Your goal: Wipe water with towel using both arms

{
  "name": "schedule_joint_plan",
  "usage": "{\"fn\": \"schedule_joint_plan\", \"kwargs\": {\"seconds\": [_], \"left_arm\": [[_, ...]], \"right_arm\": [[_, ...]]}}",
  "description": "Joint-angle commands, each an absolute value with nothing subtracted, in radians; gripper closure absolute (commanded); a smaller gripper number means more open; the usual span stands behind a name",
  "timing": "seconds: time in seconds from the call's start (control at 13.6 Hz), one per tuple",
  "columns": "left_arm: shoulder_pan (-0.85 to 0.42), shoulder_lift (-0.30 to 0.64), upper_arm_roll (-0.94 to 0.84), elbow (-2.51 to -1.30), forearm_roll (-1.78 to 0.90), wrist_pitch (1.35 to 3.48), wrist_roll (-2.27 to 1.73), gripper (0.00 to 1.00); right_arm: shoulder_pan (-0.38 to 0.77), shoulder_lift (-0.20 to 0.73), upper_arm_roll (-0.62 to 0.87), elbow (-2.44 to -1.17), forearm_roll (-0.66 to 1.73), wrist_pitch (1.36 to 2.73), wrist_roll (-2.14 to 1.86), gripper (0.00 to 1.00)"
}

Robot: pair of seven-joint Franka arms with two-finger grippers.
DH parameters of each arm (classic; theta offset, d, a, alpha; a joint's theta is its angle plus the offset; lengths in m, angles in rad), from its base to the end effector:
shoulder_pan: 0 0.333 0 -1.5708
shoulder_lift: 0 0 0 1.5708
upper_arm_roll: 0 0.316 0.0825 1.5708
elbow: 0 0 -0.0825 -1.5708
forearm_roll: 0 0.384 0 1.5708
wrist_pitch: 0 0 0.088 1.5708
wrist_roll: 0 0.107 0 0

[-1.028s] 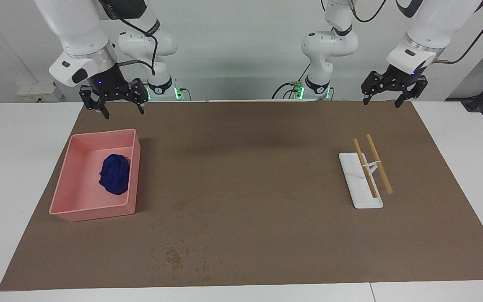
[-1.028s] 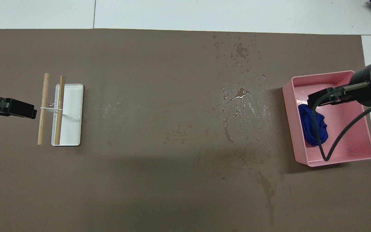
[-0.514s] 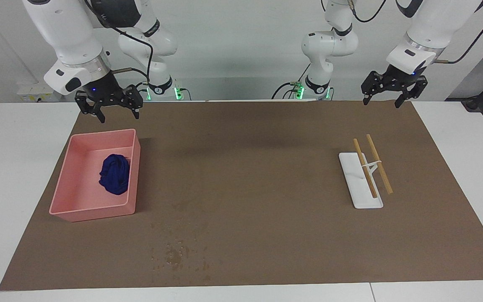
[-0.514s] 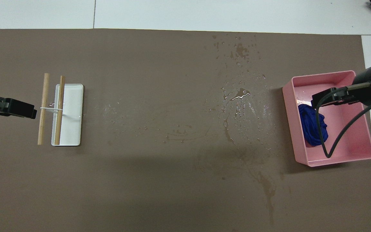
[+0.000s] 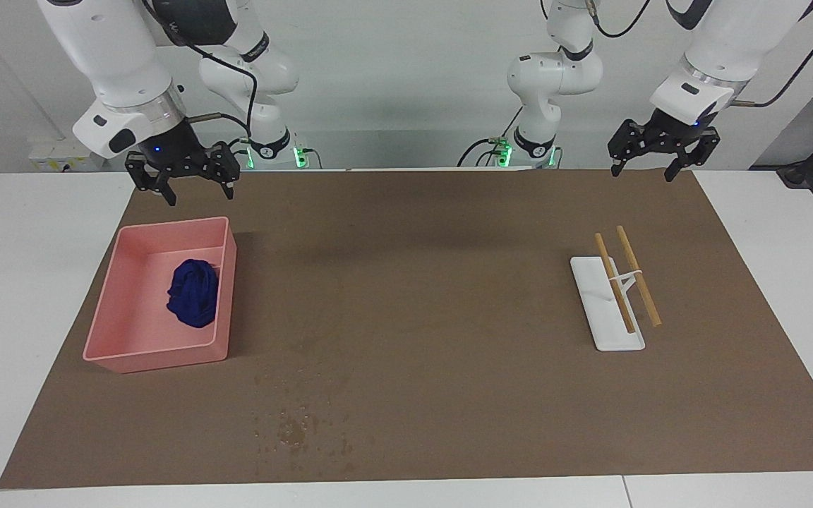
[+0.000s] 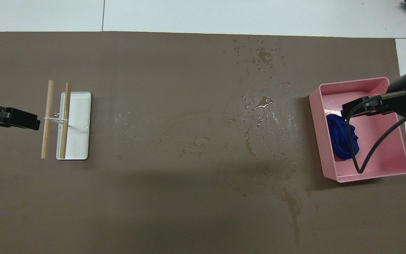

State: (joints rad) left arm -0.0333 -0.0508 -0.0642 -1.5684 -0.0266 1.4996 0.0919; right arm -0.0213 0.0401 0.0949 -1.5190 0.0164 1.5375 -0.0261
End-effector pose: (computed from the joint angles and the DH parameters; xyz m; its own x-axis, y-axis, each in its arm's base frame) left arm 0.5286 -0.0557 0.6470 0.9817 -0.1900 -0.0159 -0.1895 -0.9816 0.0249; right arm 0.5622 0.0421 0.6237 0.9948 0.1001 -0.0209 0.0996 -0.9948 -0.0208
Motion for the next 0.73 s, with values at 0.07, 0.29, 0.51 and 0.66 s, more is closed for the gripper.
{"fn": "schedule_joint_plan", "kwargs": {"seconds": [0.07, 0.29, 0.51, 0.66], "left_arm": [[-0.025, -0.081, -0.066, -1.605, -0.041, 1.511, 0.097, 0.0], [-0.025, -0.081, -0.066, -1.605, -0.041, 1.512, 0.097, 0.0], [-0.025, -0.081, -0.066, -1.605, -0.041, 1.511, 0.097, 0.0], [-0.026, -0.081, -0.066, -1.605, -0.041, 1.511, 0.097, 0.0]], "right_arm": [[-0.037, 0.015, 0.103, -1.551, 0.028, 1.559, -0.014, 0.0], [-0.037, 0.015, 0.104, -1.551, 0.028, 1.56, -0.014, 0.0], [-0.046, 0.017, 0.103, -1.551, 0.028, 1.568, -0.008, 0.0], [-0.072, 0.017, 0.103, -1.552, 0.028, 1.578, -0.009, 0.0]]}}
